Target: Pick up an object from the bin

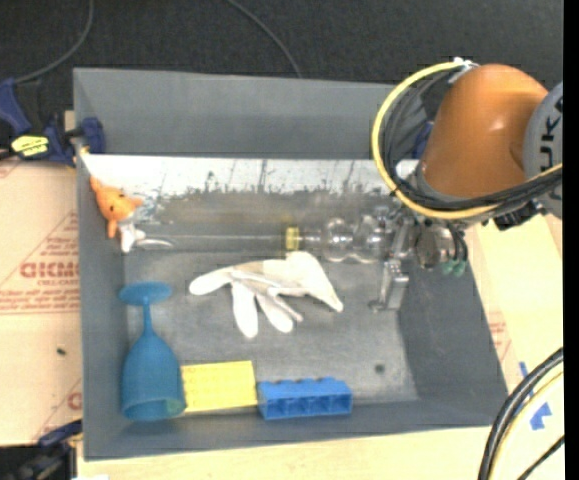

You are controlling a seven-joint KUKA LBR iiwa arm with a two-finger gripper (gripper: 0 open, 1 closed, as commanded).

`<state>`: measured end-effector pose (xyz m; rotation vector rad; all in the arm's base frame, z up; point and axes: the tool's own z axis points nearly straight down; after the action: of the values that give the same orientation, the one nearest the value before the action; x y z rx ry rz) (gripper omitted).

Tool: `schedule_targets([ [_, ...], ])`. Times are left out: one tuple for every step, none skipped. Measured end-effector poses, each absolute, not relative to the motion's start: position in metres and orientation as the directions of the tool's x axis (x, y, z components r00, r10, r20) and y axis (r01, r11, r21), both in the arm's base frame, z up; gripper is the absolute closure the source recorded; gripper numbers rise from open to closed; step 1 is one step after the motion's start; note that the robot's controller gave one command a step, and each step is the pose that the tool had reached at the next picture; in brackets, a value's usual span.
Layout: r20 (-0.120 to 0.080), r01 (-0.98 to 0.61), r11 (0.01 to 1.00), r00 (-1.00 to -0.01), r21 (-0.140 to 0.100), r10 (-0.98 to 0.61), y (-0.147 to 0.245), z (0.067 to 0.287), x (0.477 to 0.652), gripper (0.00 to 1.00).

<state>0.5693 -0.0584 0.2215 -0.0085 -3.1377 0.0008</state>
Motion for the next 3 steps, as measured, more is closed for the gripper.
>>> schedule_targets([
  [0.0, 0.005, 1.0, -1.0, -0.001, 0.005, -0.058, 0.224, 0.57, 0.0],
  [-0.001, 0.026, 1.0, -1.0, -0.003, 0.026, -0.101, 0.209, 0.602, 0.0],
  [-0.001, 0.001, 1.0, -1.0, 0.0, 0.001, -0.012, 0.153, 0.609, 0.0],
])
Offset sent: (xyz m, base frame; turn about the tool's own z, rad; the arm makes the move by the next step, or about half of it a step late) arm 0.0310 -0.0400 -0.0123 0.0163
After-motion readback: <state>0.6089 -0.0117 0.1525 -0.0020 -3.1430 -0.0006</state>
